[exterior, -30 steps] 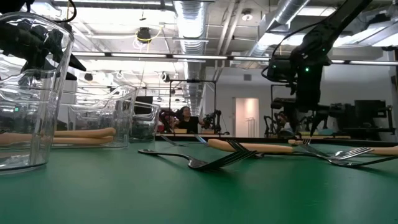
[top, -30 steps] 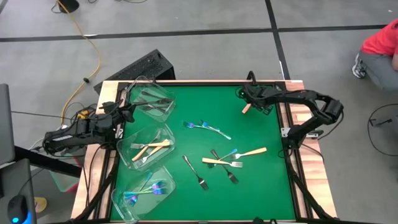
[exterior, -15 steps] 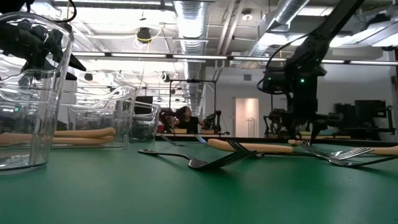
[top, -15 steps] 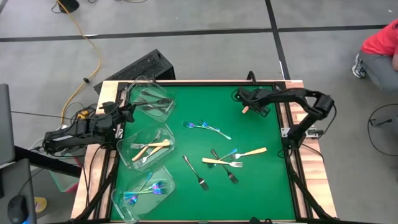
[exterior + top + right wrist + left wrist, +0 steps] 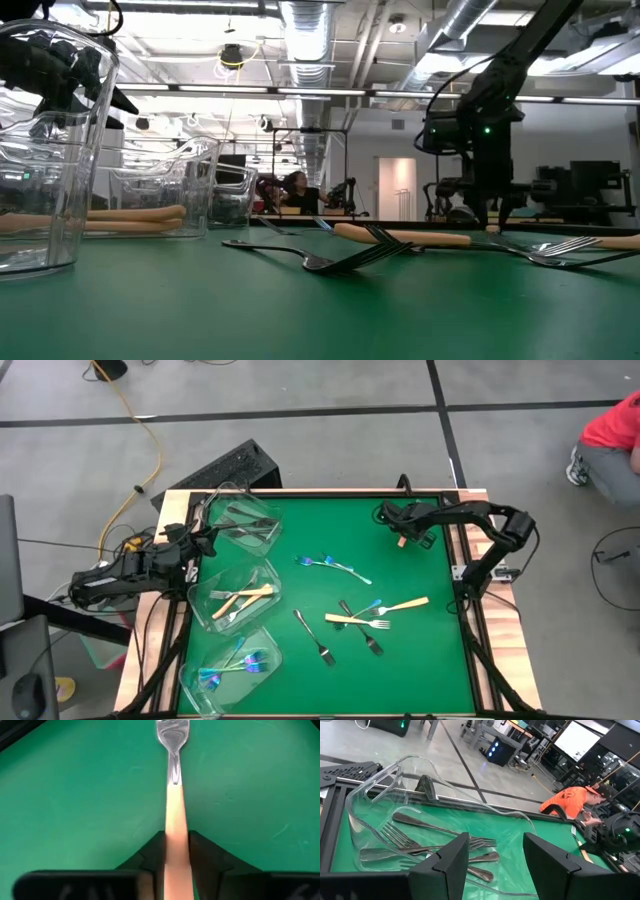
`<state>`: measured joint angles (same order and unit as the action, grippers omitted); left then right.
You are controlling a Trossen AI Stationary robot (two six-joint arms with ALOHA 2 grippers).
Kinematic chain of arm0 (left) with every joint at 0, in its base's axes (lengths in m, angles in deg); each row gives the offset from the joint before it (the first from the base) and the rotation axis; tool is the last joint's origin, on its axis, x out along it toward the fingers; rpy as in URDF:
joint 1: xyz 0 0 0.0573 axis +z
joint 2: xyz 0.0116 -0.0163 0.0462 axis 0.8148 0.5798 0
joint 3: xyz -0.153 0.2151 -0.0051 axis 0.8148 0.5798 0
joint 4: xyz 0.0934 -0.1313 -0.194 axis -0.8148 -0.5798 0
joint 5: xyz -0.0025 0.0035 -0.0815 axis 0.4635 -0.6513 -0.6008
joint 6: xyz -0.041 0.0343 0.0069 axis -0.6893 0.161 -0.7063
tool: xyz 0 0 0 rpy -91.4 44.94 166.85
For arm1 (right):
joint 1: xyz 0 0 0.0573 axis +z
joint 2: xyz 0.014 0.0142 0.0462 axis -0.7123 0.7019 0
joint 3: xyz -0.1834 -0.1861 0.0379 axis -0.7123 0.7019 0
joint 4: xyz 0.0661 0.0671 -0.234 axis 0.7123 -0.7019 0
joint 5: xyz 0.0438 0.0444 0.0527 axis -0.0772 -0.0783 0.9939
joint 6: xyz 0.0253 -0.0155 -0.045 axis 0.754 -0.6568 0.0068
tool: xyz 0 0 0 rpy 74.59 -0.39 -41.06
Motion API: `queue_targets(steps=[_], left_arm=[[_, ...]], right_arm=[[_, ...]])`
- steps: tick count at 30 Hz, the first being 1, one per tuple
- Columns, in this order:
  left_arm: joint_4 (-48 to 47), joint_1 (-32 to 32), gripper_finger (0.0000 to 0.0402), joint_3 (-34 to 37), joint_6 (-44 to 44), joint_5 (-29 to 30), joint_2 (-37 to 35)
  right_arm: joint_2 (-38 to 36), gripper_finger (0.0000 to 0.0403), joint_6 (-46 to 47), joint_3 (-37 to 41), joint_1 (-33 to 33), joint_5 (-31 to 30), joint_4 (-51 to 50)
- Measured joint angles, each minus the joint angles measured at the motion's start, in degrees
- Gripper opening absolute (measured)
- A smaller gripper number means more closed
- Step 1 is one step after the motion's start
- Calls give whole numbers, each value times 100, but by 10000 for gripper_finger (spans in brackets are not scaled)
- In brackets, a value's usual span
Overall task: Sort silverware by color (type)
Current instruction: Put the orange fork into the middle transparent bin
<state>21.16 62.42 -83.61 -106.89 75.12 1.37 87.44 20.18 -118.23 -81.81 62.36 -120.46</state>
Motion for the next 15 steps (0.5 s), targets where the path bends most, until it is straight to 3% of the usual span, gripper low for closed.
queue_targets(steps=[5, 15], left_arm=[[1, -1, 172, 0, 0, -2, -1], [-12, 0, 172, 0, -4, -3, 0]], right_arm=[[0, 71, -403, -11, 3, 26, -45], [-33, 63, -1157, 14, 116, 59, -4]])
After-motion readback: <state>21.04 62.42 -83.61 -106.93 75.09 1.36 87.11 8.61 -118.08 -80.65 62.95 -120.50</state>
